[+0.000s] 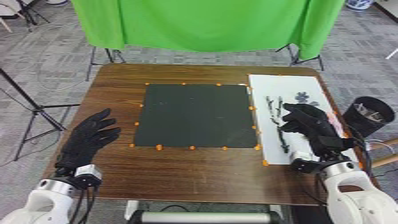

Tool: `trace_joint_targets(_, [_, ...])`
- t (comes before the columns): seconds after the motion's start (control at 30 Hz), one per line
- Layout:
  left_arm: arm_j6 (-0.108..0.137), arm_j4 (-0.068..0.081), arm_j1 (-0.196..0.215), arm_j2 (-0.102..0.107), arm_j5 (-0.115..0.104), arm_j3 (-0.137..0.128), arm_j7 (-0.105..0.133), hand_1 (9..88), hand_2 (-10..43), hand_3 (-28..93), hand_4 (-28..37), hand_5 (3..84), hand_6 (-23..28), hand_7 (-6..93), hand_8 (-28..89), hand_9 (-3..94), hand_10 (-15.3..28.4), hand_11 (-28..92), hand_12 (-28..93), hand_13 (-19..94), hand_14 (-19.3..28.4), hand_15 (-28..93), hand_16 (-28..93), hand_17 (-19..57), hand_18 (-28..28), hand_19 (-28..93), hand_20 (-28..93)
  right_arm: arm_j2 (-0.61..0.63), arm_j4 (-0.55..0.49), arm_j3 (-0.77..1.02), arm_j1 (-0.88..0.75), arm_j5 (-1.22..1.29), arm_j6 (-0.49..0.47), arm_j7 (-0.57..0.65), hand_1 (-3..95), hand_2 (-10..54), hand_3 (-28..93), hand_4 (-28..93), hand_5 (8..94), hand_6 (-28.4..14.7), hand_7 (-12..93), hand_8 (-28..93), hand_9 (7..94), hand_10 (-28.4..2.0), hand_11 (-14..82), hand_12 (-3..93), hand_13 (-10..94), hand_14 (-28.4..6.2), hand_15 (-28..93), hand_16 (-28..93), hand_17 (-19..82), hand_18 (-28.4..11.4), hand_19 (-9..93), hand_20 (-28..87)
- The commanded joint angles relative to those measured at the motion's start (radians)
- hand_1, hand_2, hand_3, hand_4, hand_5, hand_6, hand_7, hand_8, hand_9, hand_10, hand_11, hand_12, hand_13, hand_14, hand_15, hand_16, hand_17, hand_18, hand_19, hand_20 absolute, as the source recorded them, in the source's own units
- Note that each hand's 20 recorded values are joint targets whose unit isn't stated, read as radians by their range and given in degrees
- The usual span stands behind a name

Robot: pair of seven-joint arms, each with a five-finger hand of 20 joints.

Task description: Arrange flowers

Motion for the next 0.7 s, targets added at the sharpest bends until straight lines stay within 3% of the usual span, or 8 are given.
trace_joint_targets(0.03, [0.011, 0.000, 0.014, -0.001, -0.018, -0.007, 0.008, 31.8, -9.5, 67, -25.0, 30.3, 3.9, 25.9, -13, 28.2, 12.1, 33, 14, 27, 14.8, 49, -5, -4.9, 22.6, 53, 8, -0.010, -0.011, -0.006, -0.018, -0.049, 0.004, -0.001, 25.1, -9.5, 80, -28, 40.9, -4.3, 44, -23, 44.4, -16.7, 56.1, 27.0, 47, -12.6, 66, 12, 20, -20.6, 76, 24])
trace_joint_targets(0.13, [0.013, 0.011, -0.030, 0.002, -0.035, 0.023, 0.036, 31.9, -9.5, 67, -24.9, 29.8, 3.7, 25.9, -13, 27.6, 12.0, 33, 14, 27, 14.8, 49, -4, -4.9, 22.6, 53, 8, -0.002, -0.013, -0.009, -0.030, -0.042, 0.030, -0.004, 25.3, -9.5, 80, -28, 41.6, -4.3, 45, -23, 44.8, -16.6, 56.8, 27.4, 47, -12.7, 66, 12, 20, -20.5, 76, 24])
trace_joint_targets(0.2, [0.002, 0.013, -0.033, 0.005, -0.020, 0.023, 0.025, 31.8, -9.5, 67, -24.7, 29.6, 3.7, 26.1, -13, 27.5, 11.9, 33, 14, 27, 14.8, 49, -4, -5.0, 22.6, 53, 8, -0.001, -0.004, -0.011, -0.025, -0.040, 0.026, -0.014, 25.6, -9.5, 80, -28, 42.2, -4.2, 45, -23, 45.2, -16.6, 57.2, 27.6, 47, -12.7, 67, 12, 20, -20.5, 76, 24])
trace_joint_targets(0.27, [0.002, 0.005, -0.002, 0.004, -0.007, 0.000, 0.013, 31.8, -9.5, 67, -24.7, 29.6, 3.7, 26.1, -13, 27.5, 11.9, 33, 14, 27, 14.8, 49, -4, -5.0, 22.5, 53, 8, -0.009, 0.011, -0.015, -0.008, -0.029, -0.005, -0.037, 25.6, -9.5, 80, -28, 42.4, -4.1, 45, -23, 45.7, -16.5, 57.5, 27.7, 48, -12.8, 67, 12, 21, -20.5, 76, 24])
trace_joint_targets(0.37, [0.015, -0.004, 0.026, 0.004, -0.022, -0.015, 0.018, 31.9, -9.5, 67, -24.7, 29.5, 3.7, 26.2, -13, 27.5, 11.9, 33, 15, 27, 14.8, 49, -4, -5.0, 22.5, 53, 8, -0.015, 0.012, -0.019, -0.004, -0.036, -0.019, -0.049, 25.3, -9.5, 81, -28, 42.9, -4.1, 45, -24, 46.1, -16.3, 57.3, 27.5, 49, -12.6, 67, 12, 21, -20.4, 76, 24])
trace_joint_targets(0.53, [-0.004, -0.006, 0.039, 0.015, -0.011, -0.041, 0.007, 32.0, -9.4, 67, -24.8, 29.5, 3.6, 26.1, -13, 27.4, 11.8, 33, 15, 27, 14.8, 49, -4, -5.1, 22.5, 53, 8, 0.020, 0.009, -0.015, 0.004, -0.051, -0.001, -0.034, 24.5, -9.5, 80, -28, 43.1, -4.1, 44, -24, 46.4, -16.4, 56.2, 27.2, 49, -12.6, 66, 12, 21, -20.5, 76, 24])
trace_joint_targets(0.7, [0.008, -0.011, 0.051, 0.031, -0.019, -0.066, 0.013, 31.8, -9.4, 67, -24.8, 29.4, 3.5, 26.2, -13, 27.3, 11.9, 33, 15, 27, 14.8, 49, -4, -5.2, 22.6, 53, 8, 0.058, 0.002, 0.004, 0.007, -0.077, 0.000, -0.013, 24.3, -9.5, 80, -28, 43.5, -4.1, 44, -23, 46.8, -16.4, 55.9, 27.1, 49, -12.5, 66, 12, 21, -20.6, 76, 24])
